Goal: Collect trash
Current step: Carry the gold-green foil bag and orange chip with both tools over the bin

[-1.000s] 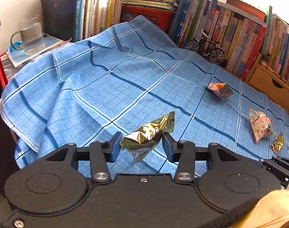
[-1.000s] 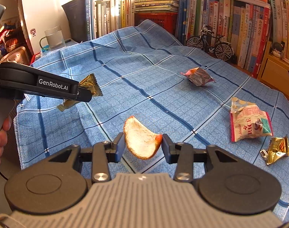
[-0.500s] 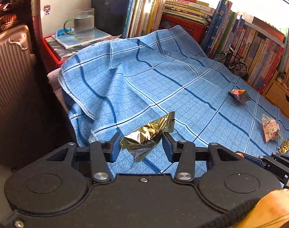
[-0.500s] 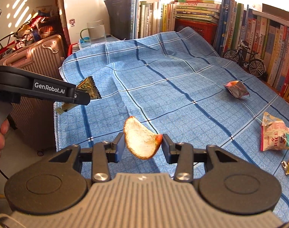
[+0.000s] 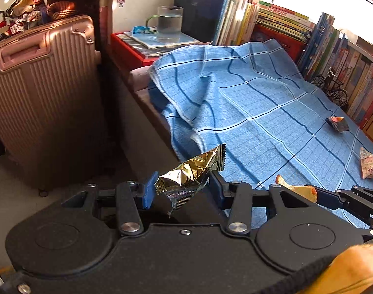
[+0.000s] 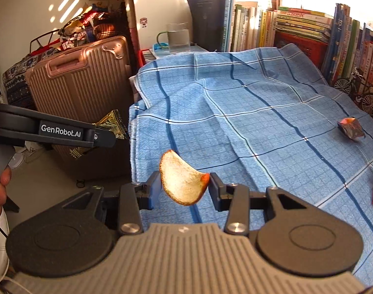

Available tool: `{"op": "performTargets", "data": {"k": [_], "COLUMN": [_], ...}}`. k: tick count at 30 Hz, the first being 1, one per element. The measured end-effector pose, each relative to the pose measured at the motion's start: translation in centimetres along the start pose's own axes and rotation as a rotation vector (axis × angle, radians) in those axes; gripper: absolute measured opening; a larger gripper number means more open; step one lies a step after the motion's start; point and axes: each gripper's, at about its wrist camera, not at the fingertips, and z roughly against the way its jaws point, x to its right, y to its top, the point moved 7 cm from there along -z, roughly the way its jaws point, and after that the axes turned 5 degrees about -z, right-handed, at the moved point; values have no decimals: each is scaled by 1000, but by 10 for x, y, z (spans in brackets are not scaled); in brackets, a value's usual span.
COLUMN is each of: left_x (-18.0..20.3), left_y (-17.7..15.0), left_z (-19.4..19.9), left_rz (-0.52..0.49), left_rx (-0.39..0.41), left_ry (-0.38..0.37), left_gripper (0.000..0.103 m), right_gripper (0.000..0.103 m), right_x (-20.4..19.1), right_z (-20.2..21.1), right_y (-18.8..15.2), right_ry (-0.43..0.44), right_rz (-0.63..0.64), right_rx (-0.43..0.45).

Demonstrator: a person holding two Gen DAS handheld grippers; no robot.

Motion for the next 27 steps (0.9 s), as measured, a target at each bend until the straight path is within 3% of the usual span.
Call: {"op": "performTargets", "data": {"k": [20, 25, 27], "left_x": [-69, -80, -84], "left_y": [-26, -33, -35], "left_z": [14, 18, 19], "left_rz": [114, 149, 162], "left_rx": [-29, -32, -31], "left_ry": [139, 157, 163], "left_gripper": [44, 44, 44], "right_gripper": [48, 53, 63], "right_x": [-64, -74, -78], "right_z": [-24, -28, -29], "right_y": [-9, -13, -13], "right_ry": [175, 199, 200], "right_rz": [115, 132, 143], "right_rx": [-77, -100, -100]}}
